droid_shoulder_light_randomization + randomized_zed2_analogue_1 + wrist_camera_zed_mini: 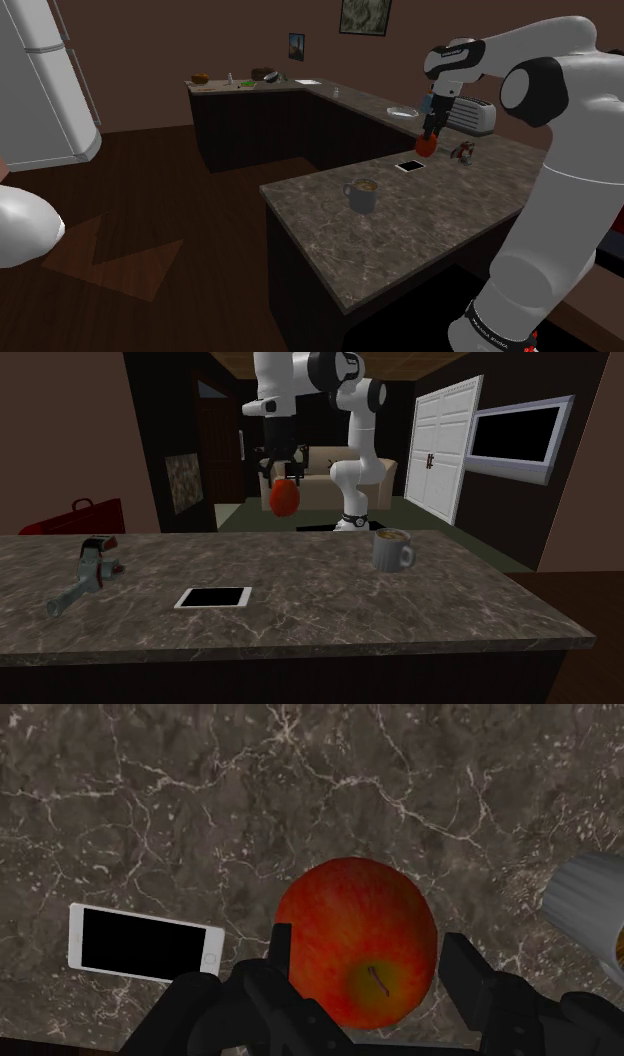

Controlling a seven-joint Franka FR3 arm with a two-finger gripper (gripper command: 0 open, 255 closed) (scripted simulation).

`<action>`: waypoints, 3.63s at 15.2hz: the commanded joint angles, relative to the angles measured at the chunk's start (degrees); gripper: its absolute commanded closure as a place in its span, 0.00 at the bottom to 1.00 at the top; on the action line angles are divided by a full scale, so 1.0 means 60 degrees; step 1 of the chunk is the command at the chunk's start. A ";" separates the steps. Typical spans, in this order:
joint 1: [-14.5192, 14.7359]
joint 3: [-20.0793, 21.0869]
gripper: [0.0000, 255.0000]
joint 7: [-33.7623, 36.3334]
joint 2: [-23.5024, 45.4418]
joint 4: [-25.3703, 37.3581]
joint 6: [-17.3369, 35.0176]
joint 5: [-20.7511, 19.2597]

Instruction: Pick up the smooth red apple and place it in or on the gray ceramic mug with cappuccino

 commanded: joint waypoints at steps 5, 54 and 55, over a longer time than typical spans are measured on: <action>0.0648 0.0378 1.00 0.1099 -0.0912 -0.0608 -0.0108 -0.0490; 0.2783 0.2939 0.00 0.5849 -0.2387 -0.4166 0.2266 -0.0865; 0.2771 0.2925 0.00 0.5823 -0.2387 -0.4167 0.2265 -0.0867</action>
